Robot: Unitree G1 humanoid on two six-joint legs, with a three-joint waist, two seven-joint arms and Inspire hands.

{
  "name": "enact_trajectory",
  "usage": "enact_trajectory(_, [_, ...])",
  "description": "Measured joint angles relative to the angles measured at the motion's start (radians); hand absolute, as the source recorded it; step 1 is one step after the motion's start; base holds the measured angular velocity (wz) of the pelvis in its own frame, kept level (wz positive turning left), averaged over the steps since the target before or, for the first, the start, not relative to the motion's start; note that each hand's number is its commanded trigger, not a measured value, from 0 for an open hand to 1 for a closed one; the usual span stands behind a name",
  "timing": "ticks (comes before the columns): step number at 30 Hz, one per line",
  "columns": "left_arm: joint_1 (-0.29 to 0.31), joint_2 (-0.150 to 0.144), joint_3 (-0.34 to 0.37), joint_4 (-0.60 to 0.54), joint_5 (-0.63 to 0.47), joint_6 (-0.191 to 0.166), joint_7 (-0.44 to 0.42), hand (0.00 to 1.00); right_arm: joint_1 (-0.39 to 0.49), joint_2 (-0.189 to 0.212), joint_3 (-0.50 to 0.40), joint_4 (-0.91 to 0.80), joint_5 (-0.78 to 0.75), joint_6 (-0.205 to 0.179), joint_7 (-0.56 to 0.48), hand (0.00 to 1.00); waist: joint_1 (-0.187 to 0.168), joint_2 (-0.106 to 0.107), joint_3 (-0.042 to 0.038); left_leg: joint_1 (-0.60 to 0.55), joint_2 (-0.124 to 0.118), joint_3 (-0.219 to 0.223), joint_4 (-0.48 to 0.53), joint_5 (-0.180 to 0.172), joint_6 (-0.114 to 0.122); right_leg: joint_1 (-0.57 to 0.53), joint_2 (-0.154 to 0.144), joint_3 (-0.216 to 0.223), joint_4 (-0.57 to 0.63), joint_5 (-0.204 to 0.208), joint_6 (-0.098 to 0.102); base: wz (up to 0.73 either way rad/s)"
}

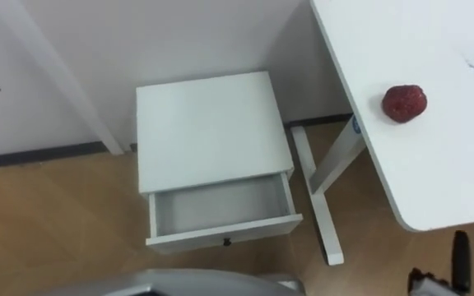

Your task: Put apple and close drawer

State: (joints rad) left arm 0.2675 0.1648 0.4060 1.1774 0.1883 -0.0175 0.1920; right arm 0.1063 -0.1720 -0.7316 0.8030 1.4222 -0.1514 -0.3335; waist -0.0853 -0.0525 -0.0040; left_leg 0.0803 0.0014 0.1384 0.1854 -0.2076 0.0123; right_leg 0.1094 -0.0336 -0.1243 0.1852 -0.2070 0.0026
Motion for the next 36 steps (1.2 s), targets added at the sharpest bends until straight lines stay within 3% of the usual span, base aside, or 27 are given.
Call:
enact_trajectory(3, [0.014,0.004,0.003,-0.009,-0.008,-0.011,0.000,0.00,-0.004,-0.026,-0.012,-0.098,-0.010,-0.010,-0.082,0.00,-0.007,-0.004,-0.0001,-0.001,-0.001,0.000,0.001,0.000,0.000,-0.005,-0.001,-0.003,0.000,-0.002,0.001,0.02])
enact_trajectory(9, [0.034,0.006,0.003,-0.041,-0.026,-0.030,0.000,0.00,-0.008,-0.054,-0.013,-0.313,-0.134,-0.079,-0.235,0.00,-0.021,-0.008,0.0000,-0.028,0.000,-0.004,0.009,0.001,0.001,-0.024,-0.001,-0.014,0.001,-0.004,0.001,0.06])
enact_trajectory(16, [0.030,0.005,-0.032,-0.053,-0.019,-0.027,0.000,0.00,-0.020,-0.072,0.008,-0.544,-0.525,-0.088,-0.426,0.00,-0.015,-0.011,0.0044,-0.053,0.000,-0.001,0.009,0.001,0.001,-0.044,-0.001,-0.017,0.001,-0.003,0.001,0.01])
enact_trajectory(20, [0.012,0.006,-0.086,-0.068,0.012,-0.022,-0.002,0.00,-0.046,-0.095,0.085,-0.587,-0.752,-0.087,-0.483,0.00,0.000,-0.008,0.0074,-0.053,0.001,0.001,0.007,0.001,0.001,-0.047,-0.001,-0.016,0.001,-0.003,0.001,-0.01])
enact_trajectory(24, [-0.008,0.007,-0.125,-0.068,0.022,-0.019,-0.006,0.00,-0.047,-0.107,0.188,-0.627,-0.985,-0.069,-0.477,0.00,0.028,-0.006,0.0056,-0.049,0.001,0.002,0.002,0.001,0.000,-0.055,-0.001,-0.017,0.003,-0.003,0.000,-0.02])
enact_trajectory(29, [0.009,0.007,-0.155,-0.066,0.022,-0.012,-0.008,0.00,-0.046,-0.114,0.258,-0.629,-1.133,-0.041,-0.397,0.00,0.041,-0.012,0.0082,-0.051,0.002,0.001,0.002,0.001,0.000,-0.056,-0.001,-0.019,0.002,-0.002,0.000,0.00])
enact_trajectory(36, [0.016,0.008,-0.157,-0.066,0.019,-0.010,-0.010,0.00,-0.046,-0.131,0.352,-0.640,-1.211,-0.034,-0.314,0.00,0.051,-0.030,0.0061,-0.051,0.002,0.002,0.002,0.001,0.000,-0.053,-0.001,-0.018,0.002,-0.002,-0.001,0.00])
